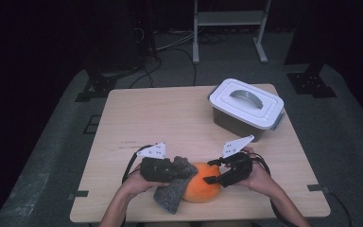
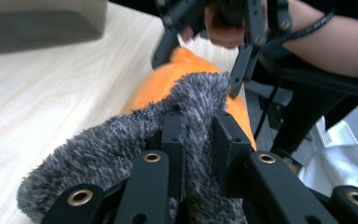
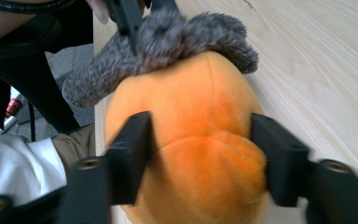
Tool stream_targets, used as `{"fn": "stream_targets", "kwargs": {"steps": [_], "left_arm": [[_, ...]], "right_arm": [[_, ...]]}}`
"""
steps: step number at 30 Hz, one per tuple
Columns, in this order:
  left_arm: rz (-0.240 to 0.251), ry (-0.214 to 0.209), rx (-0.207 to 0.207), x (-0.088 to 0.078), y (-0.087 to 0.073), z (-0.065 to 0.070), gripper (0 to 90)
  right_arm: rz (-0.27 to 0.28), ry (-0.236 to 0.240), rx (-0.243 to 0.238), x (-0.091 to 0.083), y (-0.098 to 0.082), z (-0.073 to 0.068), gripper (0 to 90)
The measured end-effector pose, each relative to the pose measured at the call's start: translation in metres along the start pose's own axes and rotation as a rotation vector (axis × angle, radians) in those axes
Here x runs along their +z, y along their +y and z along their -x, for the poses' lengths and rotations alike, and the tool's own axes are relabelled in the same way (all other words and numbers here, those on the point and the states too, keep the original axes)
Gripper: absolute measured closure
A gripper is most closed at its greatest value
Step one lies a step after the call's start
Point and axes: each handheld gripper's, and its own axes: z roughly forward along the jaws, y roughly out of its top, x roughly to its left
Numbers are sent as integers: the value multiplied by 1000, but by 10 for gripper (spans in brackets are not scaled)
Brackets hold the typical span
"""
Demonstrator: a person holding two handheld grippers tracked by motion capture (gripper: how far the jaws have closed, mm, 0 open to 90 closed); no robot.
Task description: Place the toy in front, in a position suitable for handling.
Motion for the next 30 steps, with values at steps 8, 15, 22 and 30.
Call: {"fn": "stream_targets", "kwargs": {"steps": [8, 15, 22, 30], "left_arm": [[51, 21, -3, 1, 2, -1, 761], [3, 56, -18, -10, -10, -9, 760], [-38, 92, -48, -13, -21, -17, 758], [-39, 60, -11, -5, -16, -11, 759]], "right_arm": [[18, -20, -57, 0, 0, -6, 524], [28, -68, -73, -6, 0, -4, 570], [52, -107, -66, -15, -1, 0, 586], [30, 5, -54, -13, -4, -1, 487]]}}
